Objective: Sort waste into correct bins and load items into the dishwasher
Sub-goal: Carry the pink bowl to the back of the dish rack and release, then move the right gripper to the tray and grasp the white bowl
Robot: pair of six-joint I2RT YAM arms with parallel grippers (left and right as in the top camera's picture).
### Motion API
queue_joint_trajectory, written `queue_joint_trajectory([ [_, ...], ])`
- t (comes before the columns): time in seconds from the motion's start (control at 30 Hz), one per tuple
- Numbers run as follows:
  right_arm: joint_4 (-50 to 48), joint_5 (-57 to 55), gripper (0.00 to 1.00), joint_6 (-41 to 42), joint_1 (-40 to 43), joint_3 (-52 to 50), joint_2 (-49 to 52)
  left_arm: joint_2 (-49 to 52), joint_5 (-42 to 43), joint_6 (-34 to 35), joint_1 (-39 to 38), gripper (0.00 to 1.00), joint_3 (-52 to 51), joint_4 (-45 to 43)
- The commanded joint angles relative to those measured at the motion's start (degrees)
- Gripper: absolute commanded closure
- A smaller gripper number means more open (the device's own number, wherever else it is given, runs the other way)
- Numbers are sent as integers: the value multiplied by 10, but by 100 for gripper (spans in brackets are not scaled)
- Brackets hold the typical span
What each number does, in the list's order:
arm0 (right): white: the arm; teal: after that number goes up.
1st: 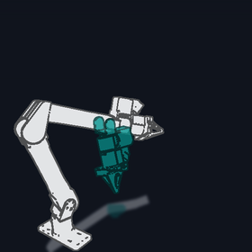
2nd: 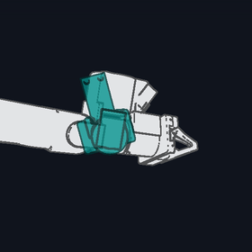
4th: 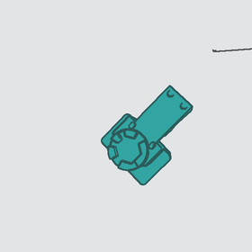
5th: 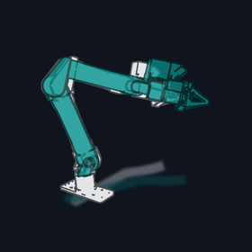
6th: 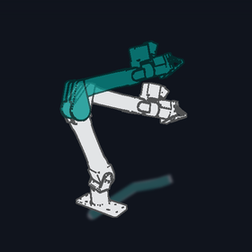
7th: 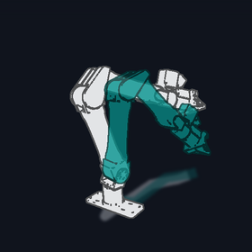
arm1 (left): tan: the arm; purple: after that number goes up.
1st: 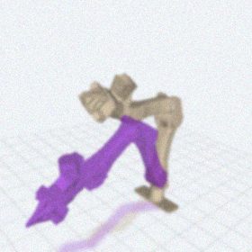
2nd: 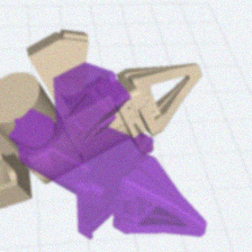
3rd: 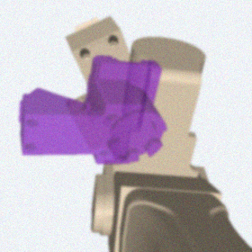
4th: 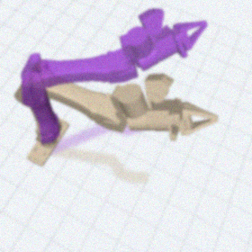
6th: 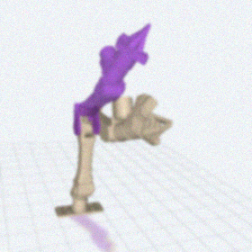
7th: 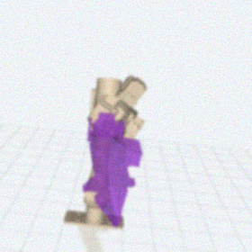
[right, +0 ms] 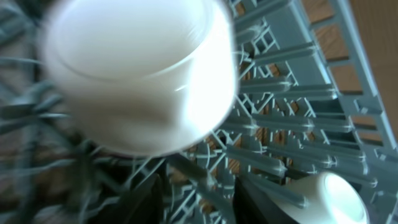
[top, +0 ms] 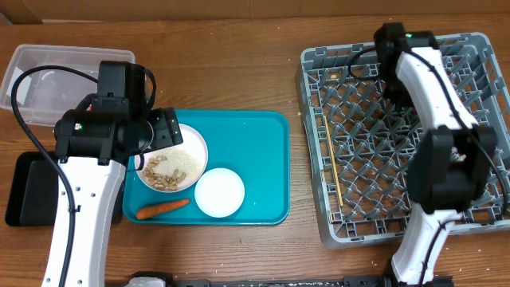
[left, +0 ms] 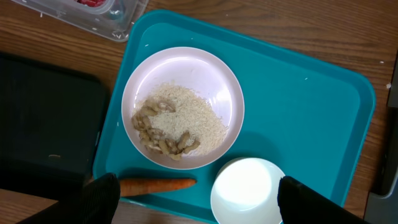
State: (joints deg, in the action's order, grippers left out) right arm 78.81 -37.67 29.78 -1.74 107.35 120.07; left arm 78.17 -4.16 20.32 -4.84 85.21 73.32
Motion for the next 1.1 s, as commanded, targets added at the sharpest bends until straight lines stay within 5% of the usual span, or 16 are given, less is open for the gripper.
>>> queue_joint_trajectory([
  [0.0,-5,80,53,-17,-2,20,-113,-2,-7,-11,2,17,3,3],
  [0.33,42,562,42,-224,-44,11,-182,-2,-7,-11,2,16,3,7],
  [0.57,14,580,39,-220,-186,-94,-181,-2,-7,-11,2,16,3,11],
  [1.07,-325,539,39,-37,-435,-360,-170,-2,-7,-10,2,16,3,17],
])
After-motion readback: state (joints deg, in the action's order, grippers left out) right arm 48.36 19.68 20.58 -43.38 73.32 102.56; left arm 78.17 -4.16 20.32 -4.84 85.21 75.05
